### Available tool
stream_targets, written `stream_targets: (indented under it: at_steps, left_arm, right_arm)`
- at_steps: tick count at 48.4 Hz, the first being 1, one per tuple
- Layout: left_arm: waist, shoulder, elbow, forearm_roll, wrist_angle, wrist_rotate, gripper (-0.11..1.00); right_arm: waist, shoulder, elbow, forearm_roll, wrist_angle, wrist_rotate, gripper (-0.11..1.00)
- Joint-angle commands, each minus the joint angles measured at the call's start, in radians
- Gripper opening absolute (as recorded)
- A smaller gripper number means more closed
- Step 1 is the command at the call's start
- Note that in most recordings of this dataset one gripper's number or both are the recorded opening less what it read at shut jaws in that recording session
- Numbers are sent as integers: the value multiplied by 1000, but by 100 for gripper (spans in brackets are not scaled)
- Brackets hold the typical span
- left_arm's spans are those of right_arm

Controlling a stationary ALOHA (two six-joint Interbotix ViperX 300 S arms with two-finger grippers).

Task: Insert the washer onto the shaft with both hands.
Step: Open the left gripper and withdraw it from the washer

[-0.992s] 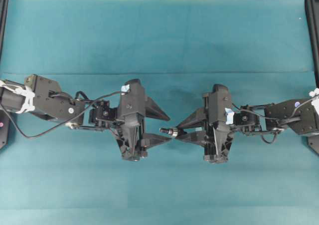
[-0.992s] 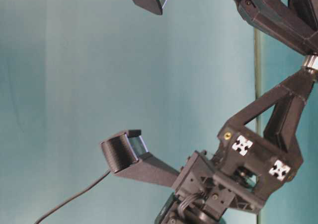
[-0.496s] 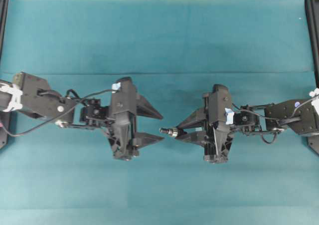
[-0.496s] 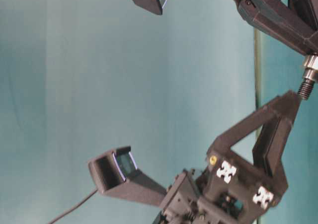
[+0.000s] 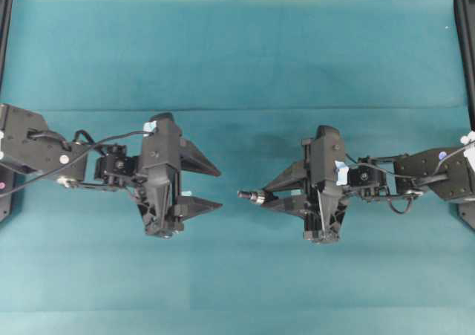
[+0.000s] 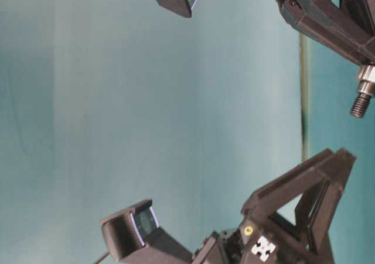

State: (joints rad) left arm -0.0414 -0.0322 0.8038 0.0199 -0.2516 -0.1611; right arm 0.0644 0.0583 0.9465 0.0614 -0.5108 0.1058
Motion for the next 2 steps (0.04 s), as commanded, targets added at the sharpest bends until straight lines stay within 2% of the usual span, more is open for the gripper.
stream_targets:
  at_steps: [1,2]
  left_arm:
    - [-2,-23,0,2,-3,-2,80]
    - [-2,-25,0,0,-3,-2,80]
  right_arm:
    - [2,-9,-18,2,-5,6,0]
    - [2,-9,-17,2,-6,8,0]
